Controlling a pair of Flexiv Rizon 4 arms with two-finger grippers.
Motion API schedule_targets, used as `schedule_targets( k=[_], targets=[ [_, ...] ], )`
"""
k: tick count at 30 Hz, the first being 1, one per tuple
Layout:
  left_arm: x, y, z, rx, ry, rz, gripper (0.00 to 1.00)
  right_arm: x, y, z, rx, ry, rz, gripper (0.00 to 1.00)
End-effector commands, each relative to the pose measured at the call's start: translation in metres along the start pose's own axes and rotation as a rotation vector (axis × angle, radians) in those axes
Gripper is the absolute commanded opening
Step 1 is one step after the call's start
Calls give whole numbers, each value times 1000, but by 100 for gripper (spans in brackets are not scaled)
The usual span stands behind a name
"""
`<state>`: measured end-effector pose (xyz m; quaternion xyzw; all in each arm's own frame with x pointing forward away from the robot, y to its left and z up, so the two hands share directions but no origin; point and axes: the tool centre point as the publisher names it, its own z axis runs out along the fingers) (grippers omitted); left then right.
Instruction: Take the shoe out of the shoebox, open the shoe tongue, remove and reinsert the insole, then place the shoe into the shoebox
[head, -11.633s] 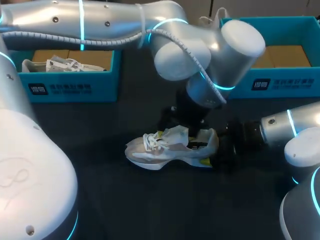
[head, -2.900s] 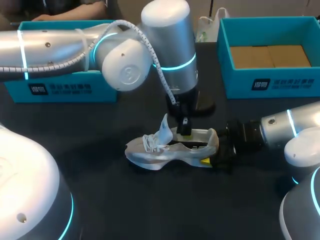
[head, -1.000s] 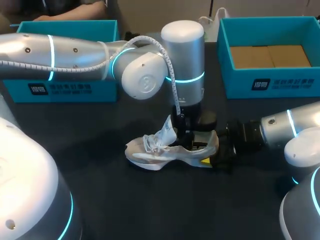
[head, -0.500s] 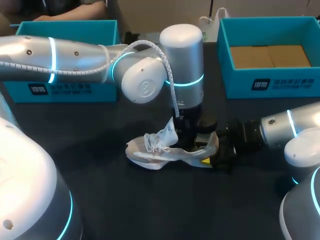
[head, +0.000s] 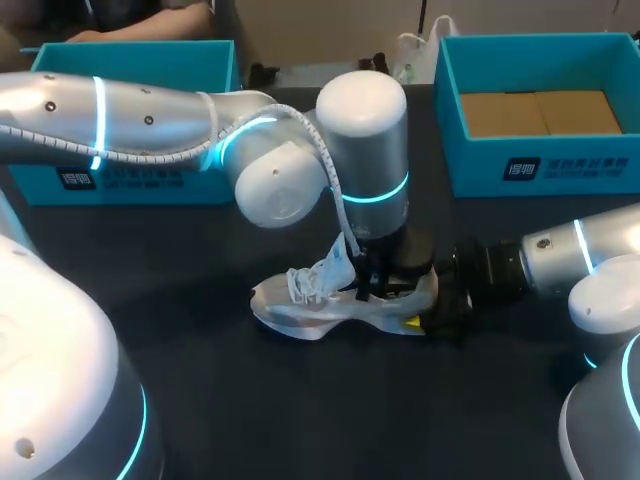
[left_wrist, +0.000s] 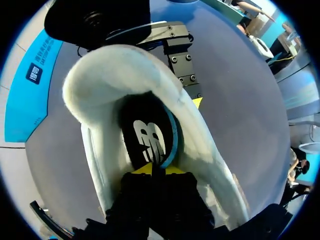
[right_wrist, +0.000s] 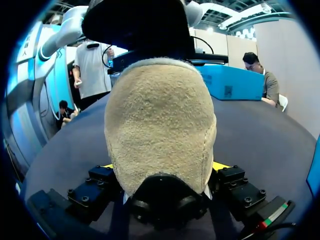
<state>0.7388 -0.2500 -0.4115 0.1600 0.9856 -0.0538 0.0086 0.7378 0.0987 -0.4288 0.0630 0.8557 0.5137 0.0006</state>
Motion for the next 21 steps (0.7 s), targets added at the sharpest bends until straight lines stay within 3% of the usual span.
schedule_targets(
  k=[1, 21],
  targets=[
    [1, 5, 34, -15, -36, -13, 0, 2, 2, 1, 4, -1, 1, 0],
    [-7, 28, -6, -20, -26, -57, 0, 2, 2, 1, 4, -1, 1, 0]
  ],
)
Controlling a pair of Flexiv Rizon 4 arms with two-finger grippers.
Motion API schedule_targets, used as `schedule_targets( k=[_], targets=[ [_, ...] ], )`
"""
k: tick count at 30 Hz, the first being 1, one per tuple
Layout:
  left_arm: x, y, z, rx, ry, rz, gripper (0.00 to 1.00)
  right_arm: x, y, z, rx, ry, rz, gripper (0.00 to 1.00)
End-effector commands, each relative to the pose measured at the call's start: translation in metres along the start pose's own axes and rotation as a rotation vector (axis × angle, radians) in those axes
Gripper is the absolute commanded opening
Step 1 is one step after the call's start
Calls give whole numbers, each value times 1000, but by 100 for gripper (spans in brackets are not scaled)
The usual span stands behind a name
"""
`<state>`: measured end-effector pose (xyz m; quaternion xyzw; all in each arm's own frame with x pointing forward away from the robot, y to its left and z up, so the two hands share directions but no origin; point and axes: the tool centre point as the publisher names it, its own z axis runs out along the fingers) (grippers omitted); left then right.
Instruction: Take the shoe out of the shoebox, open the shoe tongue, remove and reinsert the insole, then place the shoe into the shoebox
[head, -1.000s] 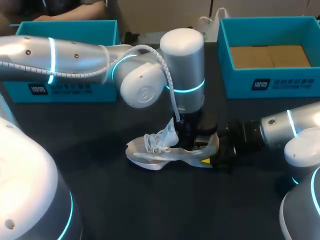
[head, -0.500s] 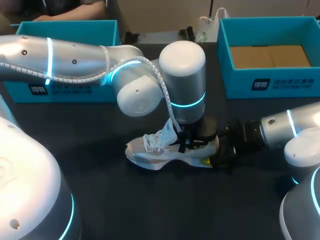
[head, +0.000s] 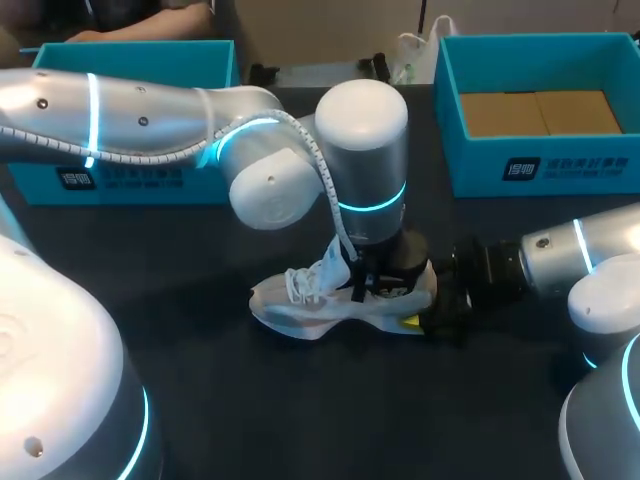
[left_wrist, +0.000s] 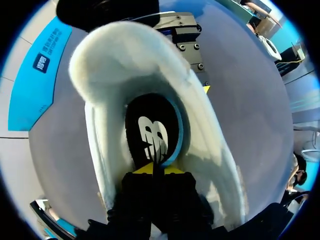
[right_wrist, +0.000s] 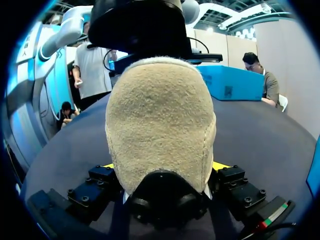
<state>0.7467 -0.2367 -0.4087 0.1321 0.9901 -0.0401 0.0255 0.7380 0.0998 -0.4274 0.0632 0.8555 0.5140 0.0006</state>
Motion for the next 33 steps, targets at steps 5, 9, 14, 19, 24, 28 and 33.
schedule_targets(
  k=[5, 9, 14, 19, 24, 28, 33],
  targets=[
    [-6, 17, -13, 40, 40, -29, 0, 2, 0, 1, 5, -1, 1, 0],
    [-8, 18, -22, 48, 65, -49, 0, 2, 0, 1, 5, -1, 1, 0],
    [-8, 18, -31, 87, 136, -69, 0, 2, 0, 1, 5, -1, 1, 0],
    [-7, 17, -45, 123, 148, -102, 0, 2, 0, 1, 5, -1, 1, 0],
    [-1, 17, -57, 144, 150, -120, 0, 2, 0, 1, 5, -1, 1, 0],
    [1, 17, -66, 168, 151, -129, 0, 2, 0, 1, 5, -1, 1, 0],
    [2, 18, -76, 200, 139, -141, 0, 2, 0, 1, 5, -1, 1, 0]
  ],
)
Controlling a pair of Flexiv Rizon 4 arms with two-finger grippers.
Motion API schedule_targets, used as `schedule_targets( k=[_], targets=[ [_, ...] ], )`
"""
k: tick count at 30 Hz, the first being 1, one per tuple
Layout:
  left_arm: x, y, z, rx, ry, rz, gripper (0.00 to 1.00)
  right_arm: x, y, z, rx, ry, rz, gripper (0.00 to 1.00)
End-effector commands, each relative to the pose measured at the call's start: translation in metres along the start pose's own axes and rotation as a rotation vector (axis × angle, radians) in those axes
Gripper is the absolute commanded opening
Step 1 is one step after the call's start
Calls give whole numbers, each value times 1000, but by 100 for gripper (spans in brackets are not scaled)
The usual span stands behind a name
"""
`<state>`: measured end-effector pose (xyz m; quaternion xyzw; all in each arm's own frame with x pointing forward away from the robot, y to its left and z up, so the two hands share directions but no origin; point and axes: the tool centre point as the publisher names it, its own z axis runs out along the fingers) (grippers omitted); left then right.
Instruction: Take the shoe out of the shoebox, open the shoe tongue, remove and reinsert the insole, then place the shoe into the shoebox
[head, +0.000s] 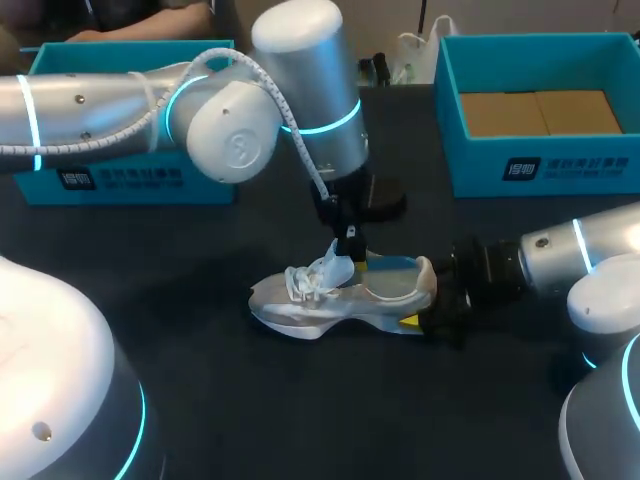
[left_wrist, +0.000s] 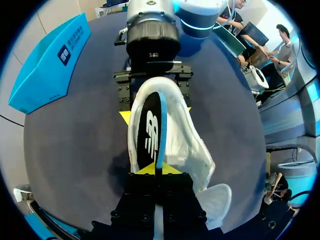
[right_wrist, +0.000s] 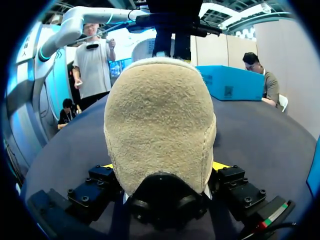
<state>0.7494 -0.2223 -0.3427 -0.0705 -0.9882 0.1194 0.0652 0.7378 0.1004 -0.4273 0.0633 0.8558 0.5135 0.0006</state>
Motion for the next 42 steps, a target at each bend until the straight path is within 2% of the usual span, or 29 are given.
schedule_targets(
  k=[1, 10, 24, 32, 37, 42],
  targets=[
    [5, 7, -11, 29, -17, -9, 0, 2, 0, 0, 3, -1, 0, 0],
    [9, -7, -27, 95, -34, -31, 0, 2, 0, 0, 3, -1, 0, 0],
    [27, -37, -35, 181, -38, -43, 0, 2, 0, 0, 3, -1, 0, 0],
    [34, -46, -26, 171, -36, -35, 0, 2, 0, 0, 3, -1, 0, 0],
    [34, -43, -27, 174, -88, -10, 47, 2, 0, 0, 3, -1, 0, 0],
    [37, -42, -26, 172, -147, 19, 47, 2, 0, 0, 3, -1, 0, 0]
  ],
)
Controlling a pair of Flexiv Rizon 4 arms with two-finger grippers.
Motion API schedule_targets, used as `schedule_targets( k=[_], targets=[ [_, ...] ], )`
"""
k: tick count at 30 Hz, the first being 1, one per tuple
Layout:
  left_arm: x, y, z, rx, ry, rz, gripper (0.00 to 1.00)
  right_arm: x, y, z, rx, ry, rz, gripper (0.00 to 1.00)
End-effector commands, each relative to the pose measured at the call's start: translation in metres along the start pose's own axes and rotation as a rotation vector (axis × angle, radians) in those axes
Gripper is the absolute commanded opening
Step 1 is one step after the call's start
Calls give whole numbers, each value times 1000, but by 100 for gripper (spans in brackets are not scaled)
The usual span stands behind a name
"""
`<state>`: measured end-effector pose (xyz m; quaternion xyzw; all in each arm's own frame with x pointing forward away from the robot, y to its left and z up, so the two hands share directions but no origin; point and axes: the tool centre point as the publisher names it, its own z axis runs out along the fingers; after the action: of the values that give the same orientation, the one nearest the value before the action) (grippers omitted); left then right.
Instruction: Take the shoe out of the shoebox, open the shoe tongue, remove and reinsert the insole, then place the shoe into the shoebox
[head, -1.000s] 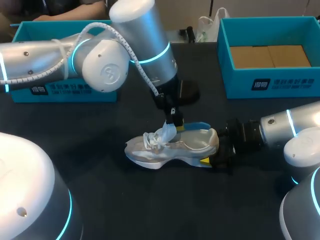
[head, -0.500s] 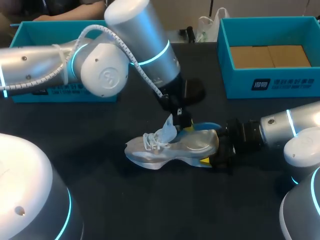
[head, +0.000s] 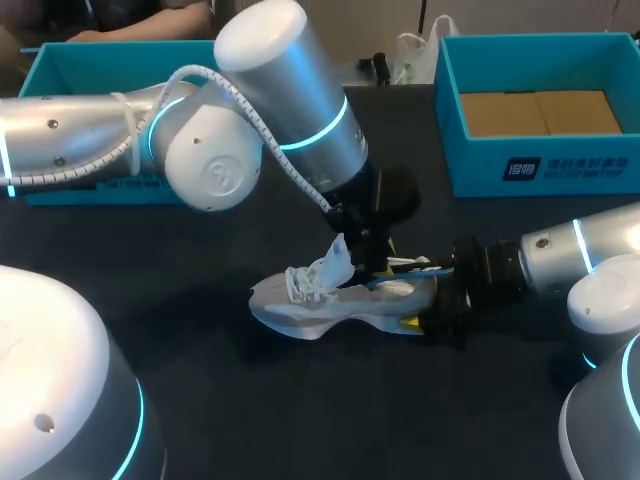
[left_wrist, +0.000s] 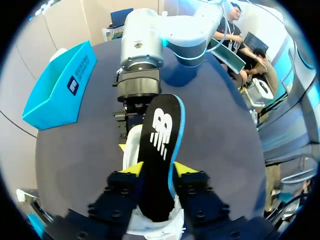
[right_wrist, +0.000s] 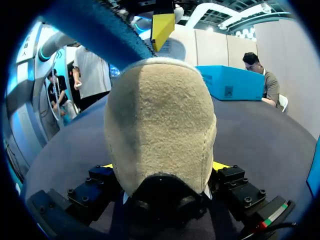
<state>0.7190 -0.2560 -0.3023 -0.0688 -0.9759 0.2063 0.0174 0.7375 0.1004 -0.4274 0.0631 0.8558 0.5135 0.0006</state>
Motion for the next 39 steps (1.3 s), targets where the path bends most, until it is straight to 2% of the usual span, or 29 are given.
schedule_targets(
  k=[1, 10, 14, 22, 30, 39],
  targets=[
    [8, 5, 0, 4, -55, 2, 48, 1, 0, 0, 4, -1, 1, 0],
    [19, 9, -6, 35, -139, 5, 51, 1, 0, 0, 4, -1, 1, 0],
    [21, 6, -5, 42, -169, 23, 49, 1, 0, 0, 4, -1, 1, 0],
    [24, -5, 9, 65, -248, 19, 49, 1, 0, 0, 4, -1, 1, 0],
    [23, -12, 26, 49, -307, 20, 49, 1, 0, 0, 4, -1, 1, 0],
    [10, -14, 35, 42, -359, 4, 48, 1, 0, 0, 4, -1, 1, 0]
  ],
)
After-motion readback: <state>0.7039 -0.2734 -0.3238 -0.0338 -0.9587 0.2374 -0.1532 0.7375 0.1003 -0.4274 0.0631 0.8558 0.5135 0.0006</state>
